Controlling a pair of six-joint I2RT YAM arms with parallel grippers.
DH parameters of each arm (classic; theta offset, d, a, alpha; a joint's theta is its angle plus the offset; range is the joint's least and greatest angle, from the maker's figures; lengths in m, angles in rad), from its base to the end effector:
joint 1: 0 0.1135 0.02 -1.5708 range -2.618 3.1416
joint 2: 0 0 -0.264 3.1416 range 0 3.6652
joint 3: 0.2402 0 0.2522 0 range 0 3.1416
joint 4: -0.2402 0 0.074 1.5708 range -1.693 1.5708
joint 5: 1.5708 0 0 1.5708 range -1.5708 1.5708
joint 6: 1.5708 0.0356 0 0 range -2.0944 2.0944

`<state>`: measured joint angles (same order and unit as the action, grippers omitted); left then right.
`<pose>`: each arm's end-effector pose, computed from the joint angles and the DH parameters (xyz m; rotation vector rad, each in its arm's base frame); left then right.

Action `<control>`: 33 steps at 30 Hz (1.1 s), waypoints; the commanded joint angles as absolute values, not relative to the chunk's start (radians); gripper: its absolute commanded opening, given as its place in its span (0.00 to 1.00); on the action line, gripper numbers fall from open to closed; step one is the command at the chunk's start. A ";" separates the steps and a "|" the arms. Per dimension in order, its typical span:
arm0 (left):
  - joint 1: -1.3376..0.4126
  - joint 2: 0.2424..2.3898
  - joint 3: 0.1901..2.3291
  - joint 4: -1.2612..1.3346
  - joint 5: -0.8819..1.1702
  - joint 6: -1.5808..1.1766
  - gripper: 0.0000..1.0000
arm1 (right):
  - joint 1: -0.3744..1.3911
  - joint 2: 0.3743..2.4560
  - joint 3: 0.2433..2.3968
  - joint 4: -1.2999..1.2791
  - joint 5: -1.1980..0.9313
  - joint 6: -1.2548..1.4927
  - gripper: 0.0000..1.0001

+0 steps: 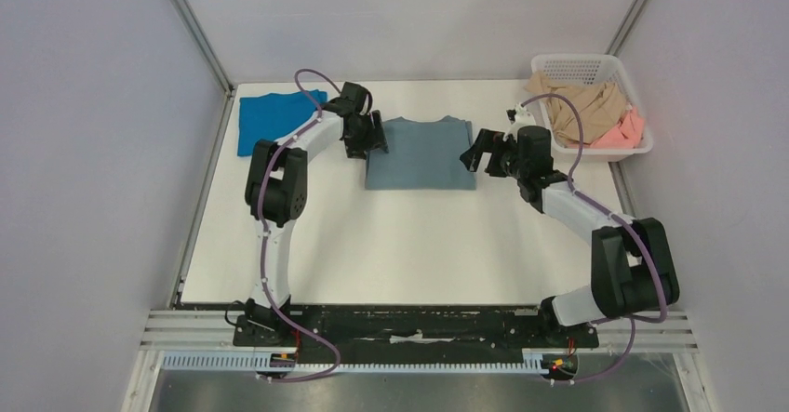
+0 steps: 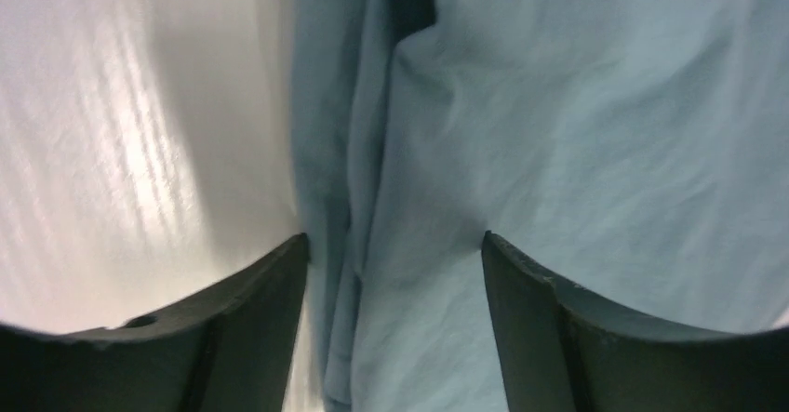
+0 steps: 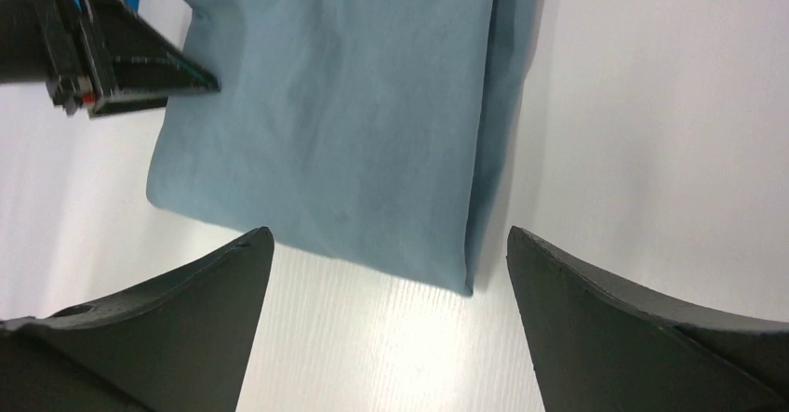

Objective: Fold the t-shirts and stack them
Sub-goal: Put the neatly folded tshirt into the corner of the board with the left arm

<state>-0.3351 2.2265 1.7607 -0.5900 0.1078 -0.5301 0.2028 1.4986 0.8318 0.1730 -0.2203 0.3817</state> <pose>0.4527 -0.1617 0.1711 -0.2235 2.6772 -0.4282 0.3180 0.0733 0.2209 0.0494 2.1034 0.5837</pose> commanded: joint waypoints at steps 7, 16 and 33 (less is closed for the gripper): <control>-0.358 2.354 1.833 -0.584 0.116 -0.515 0.45 | 0.204 1.261 0.655 0.218 -0.247 0.348 0.98; -0.422 2.398 1.966 -0.716 -0.195 -0.440 0.02 | 0.194 1.221 0.604 0.196 -0.174 0.324 0.98; -0.355 2.253 2.118 -0.613 -0.713 -0.009 0.02 | 0.190 1.220 0.582 0.173 0.063 0.313 0.98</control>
